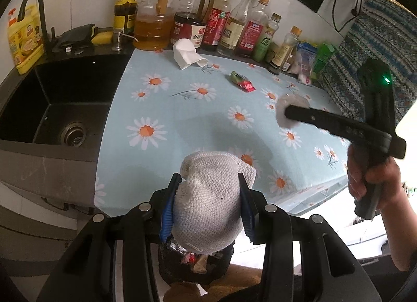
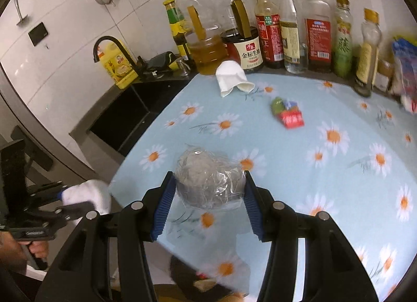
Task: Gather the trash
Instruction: 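Lower both tools over the trash bin and open them to drop the items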
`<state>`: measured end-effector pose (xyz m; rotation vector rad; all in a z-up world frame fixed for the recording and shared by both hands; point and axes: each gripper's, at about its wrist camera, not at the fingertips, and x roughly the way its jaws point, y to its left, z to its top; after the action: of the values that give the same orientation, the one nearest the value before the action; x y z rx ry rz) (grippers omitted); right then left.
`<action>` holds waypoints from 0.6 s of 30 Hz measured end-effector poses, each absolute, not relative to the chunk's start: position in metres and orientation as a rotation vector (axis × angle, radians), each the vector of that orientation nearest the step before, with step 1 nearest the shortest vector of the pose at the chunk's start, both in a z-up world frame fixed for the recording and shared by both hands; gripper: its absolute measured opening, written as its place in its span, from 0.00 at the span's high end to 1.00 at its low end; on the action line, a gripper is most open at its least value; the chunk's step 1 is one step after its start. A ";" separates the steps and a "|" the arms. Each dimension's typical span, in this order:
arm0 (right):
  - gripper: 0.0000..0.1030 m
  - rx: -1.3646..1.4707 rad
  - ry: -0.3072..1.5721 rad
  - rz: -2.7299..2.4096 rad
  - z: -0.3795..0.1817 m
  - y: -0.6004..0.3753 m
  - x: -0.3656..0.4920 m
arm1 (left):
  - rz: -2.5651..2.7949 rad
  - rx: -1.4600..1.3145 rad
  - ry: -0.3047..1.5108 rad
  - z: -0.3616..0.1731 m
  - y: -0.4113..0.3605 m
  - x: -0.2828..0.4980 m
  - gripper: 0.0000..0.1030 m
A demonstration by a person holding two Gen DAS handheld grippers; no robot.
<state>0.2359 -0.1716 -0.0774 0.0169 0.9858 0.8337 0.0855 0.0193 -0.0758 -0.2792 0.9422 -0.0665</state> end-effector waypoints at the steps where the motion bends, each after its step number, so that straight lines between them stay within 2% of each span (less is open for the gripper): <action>1: 0.50 0.020 0.983 0.836 -0.076 -0.172 0.228 | -0.075 -0.270 0.945 -0.078 0.019 0.083 0.61; 9: 0.49 0.014 1.025 0.839 -0.081 -0.171 0.165 | -0.136 -0.266 0.986 -0.097 0.016 0.065 0.61; 18: 0.49 0.003 1.120 0.810 -0.114 -0.166 0.121 | -0.181 -0.261 1.079 -0.132 0.015 0.046 0.61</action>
<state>0.1213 -0.1659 -0.1140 0.0029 1.1200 0.8099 0.0459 0.0150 -0.1323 -0.2612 1.0786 -0.1808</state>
